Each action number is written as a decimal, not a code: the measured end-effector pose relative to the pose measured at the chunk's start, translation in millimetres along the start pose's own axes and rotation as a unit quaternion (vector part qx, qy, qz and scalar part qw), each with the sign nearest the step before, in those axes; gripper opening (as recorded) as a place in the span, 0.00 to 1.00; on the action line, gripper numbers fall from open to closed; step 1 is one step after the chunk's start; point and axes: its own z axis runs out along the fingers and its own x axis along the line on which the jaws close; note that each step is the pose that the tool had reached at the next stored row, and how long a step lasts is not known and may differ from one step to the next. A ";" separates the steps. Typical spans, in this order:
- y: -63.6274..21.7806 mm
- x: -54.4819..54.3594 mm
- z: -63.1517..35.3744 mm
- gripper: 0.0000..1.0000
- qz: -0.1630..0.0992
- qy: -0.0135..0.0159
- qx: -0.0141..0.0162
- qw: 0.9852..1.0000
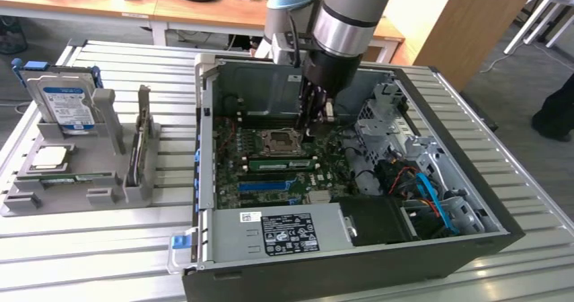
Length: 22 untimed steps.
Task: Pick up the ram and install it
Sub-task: 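Insert the ram into the slot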
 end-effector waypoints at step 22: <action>1.4 -0.8 -38.2 0.43 -0.001 0.000 0.000 1.000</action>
